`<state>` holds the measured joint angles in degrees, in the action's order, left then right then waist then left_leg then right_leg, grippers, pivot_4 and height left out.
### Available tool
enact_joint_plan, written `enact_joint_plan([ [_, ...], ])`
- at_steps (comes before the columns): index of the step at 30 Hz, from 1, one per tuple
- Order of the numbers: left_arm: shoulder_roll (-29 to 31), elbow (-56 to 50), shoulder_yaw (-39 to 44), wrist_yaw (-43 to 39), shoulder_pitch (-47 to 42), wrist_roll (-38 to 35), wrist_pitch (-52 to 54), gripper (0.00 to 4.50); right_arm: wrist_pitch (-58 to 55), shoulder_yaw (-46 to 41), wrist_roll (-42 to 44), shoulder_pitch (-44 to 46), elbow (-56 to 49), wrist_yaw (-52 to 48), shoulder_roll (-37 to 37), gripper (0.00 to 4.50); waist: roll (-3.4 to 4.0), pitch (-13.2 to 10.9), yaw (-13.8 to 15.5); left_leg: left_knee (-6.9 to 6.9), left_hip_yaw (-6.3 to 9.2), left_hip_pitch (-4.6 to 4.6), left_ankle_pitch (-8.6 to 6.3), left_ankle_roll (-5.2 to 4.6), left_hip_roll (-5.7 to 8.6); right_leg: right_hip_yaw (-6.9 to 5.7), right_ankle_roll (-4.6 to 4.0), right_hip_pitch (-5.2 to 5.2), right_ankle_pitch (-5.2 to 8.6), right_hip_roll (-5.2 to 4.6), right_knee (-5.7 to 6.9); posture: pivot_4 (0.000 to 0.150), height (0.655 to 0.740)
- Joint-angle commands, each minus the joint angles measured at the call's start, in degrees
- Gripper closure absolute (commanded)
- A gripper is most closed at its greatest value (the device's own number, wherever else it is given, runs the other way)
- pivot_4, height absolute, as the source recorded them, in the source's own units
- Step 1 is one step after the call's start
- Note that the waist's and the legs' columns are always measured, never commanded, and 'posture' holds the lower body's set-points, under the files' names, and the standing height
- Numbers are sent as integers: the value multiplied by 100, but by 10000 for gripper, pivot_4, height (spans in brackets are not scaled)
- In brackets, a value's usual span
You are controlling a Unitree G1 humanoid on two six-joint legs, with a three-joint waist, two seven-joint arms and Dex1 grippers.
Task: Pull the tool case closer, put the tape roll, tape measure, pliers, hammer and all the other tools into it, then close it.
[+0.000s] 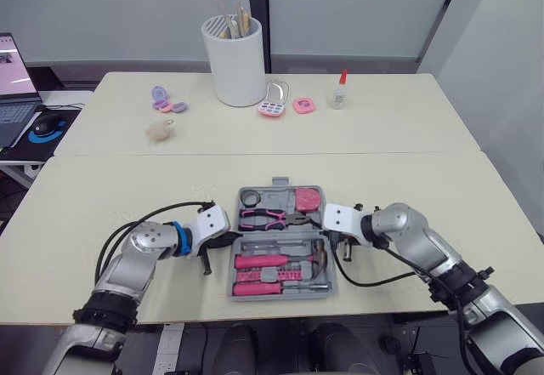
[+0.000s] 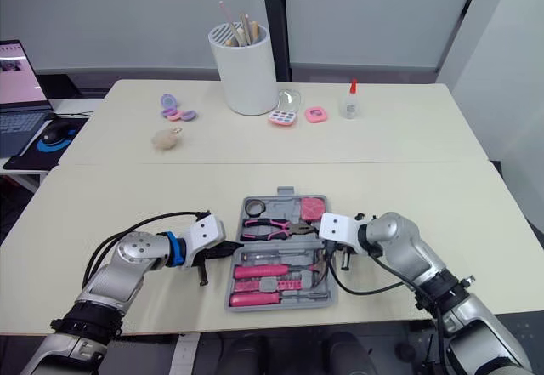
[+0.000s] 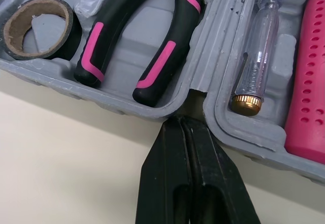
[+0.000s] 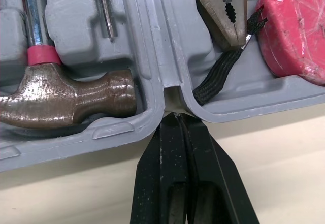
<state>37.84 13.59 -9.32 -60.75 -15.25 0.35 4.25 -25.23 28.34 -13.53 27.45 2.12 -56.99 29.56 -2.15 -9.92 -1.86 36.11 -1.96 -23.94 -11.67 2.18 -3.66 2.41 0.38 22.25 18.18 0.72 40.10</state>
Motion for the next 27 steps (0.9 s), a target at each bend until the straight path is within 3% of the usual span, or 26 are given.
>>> enact_joint_plan([
  [1,-48,-581,-168,-153,206,-151,75,44729,2,168,150,-125,-633,-107,-194,45000,0,0,0,0,1,0,0,0,0,0,0,0,0,0,0,1500,7400],
  [27,-18,-1008,-191,-56,671,-69,230,44729,-294,-3,98,-551,-1043,44,67,45000,-1,3,6,1,-1,3,0,0,5,1,0,-4,0,-1,0,1500,7400],
])
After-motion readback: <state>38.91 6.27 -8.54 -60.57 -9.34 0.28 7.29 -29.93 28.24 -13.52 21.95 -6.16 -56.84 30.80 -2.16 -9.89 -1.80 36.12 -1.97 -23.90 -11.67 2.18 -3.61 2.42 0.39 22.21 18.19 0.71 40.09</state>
